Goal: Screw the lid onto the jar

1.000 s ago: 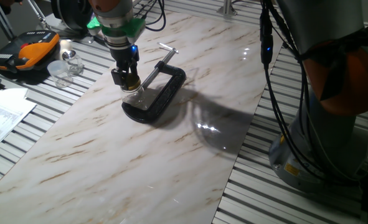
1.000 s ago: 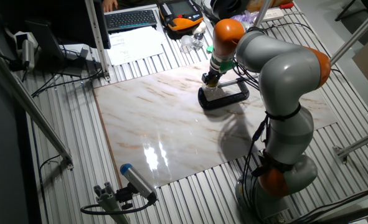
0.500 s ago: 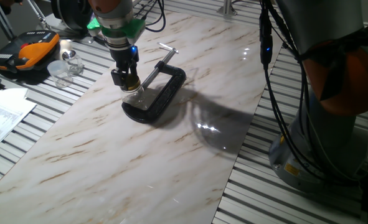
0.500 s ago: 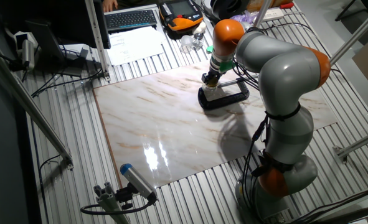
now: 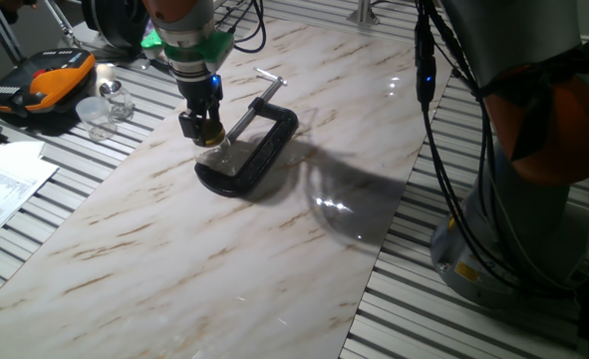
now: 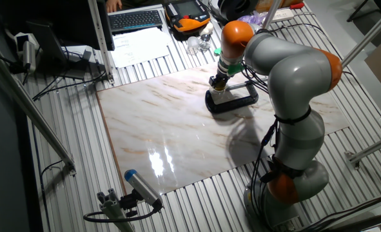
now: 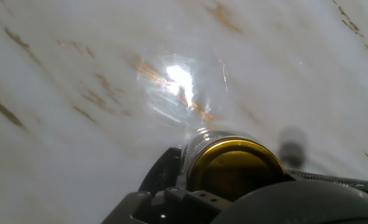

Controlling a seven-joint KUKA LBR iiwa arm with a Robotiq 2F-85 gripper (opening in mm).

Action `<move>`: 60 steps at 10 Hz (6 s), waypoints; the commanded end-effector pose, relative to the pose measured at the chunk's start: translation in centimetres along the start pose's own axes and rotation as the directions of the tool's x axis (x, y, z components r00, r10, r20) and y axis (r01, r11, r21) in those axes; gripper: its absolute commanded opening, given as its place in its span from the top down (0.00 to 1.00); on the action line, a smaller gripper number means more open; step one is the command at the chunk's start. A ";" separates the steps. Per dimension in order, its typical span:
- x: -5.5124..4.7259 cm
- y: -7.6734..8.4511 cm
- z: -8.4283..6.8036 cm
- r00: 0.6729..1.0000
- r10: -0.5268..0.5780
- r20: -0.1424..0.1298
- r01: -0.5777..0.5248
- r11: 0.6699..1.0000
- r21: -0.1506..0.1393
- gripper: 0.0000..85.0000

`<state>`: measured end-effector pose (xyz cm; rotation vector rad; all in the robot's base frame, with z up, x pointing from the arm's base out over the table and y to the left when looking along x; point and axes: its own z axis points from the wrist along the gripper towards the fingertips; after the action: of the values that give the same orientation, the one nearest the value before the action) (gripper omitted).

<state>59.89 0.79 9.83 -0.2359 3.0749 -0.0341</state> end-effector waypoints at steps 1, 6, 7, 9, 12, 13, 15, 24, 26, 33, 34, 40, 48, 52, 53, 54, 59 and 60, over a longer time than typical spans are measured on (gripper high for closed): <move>0.0 0.0 0.0 1.000 0.000 0.000 0.000 1.000 0.000 1.00; 0.0 0.0 0.1 1.000 0.000 0.000 0.000 1.000 0.000 1.00; -0.1 0.0 0.1 1.000 0.000 0.000 0.000 1.000 0.000 1.00; -0.1 0.0 0.2 1.000 0.001 0.000 -0.001 1.000 -0.002 1.00; -0.1 0.1 0.2 1.000 0.003 0.002 -0.003 1.000 -0.003 1.00; -0.1 0.0 0.2 1.000 0.003 0.002 -0.003 1.000 -0.003 1.00; -0.1 0.0 0.2 1.000 0.006 0.004 -0.006 1.000 -0.004 1.00; -0.1 0.0 0.2 1.000 0.029 -0.001 -0.029 1.000 -0.002 1.00; -0.1 0.0 0.3 0.999 0.035 0.000 -0.035 0.999 0.000 1.00; -0.1 0.0 0.3 0.999 0.044 0.003 -0.044 0.999 0.004 1.00; -0.1 0.0 0.3 0.999 0.044 0.003 -0.044 0.999 0.004 1.00; -0.1 0.0 0.1 0.999 0.044 -0.006 -0.044 0.999 0.005 1.00; -0.1 0.0 0.2 0.998 0.059 -0.008 -0.059 0.998 0.008 1.00; -0.1 0.0 0.1 0.998 0.063 0.009 -0.063 0.998 0.011 1.00; -0.1 0.0 0.1 0.998 0.063 0.009 -0.063 0.998 0.011 1.00; -0.1 0.0 0.1 0.998 0.066 0.012 -0.066 0.998 0.013 1.00; -0.2 0.0 0.2 0.995 0.100 0.024 -0.101 0.994 0.033 1.00; -0.2 0.0 0.2 0.992 0.121 0.025 -0.122 0.992 0.025 1.00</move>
<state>60.05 0.85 9.67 -0.0431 3.0576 -0.0630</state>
